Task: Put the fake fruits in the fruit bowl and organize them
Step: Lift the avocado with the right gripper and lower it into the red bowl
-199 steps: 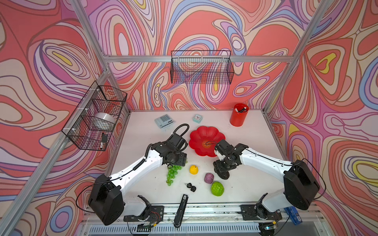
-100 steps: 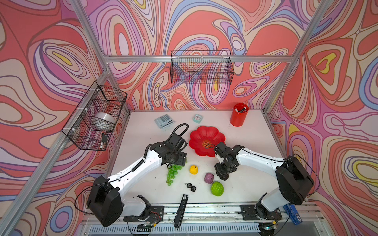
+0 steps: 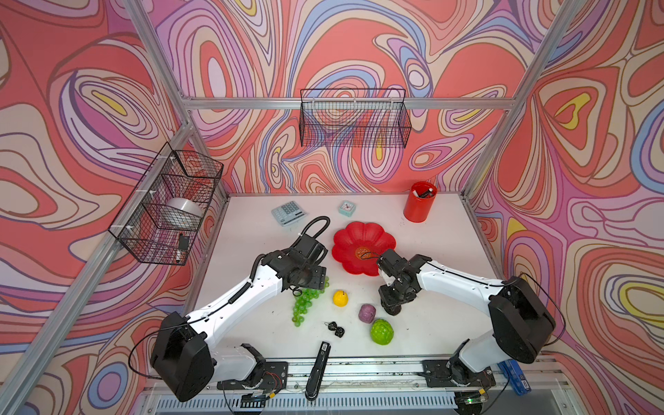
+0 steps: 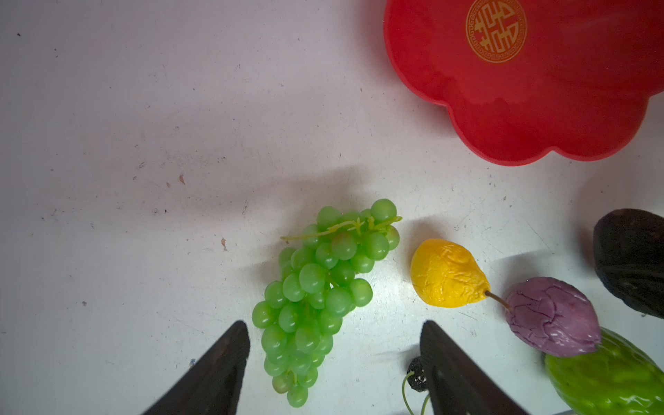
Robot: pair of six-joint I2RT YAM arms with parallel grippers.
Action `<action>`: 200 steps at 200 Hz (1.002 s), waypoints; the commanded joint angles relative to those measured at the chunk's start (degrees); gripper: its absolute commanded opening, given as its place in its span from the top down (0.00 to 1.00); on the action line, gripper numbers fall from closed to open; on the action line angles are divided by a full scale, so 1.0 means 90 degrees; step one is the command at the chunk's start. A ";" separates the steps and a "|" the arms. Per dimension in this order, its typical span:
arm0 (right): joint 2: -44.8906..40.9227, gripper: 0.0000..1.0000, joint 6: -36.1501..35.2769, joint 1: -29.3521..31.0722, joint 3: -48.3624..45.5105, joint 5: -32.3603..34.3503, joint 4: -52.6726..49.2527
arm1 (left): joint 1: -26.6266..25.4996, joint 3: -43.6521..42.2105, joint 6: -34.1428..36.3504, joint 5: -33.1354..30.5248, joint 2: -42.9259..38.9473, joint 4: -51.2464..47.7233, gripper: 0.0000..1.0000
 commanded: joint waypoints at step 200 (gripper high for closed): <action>0.3893 0.60 -0.1923 -0.1295 0.5718 0.0414 -0.0705 | 0.0227 0.0038 -0.0704 -0.0474 -0.0797 -0.0102 0.21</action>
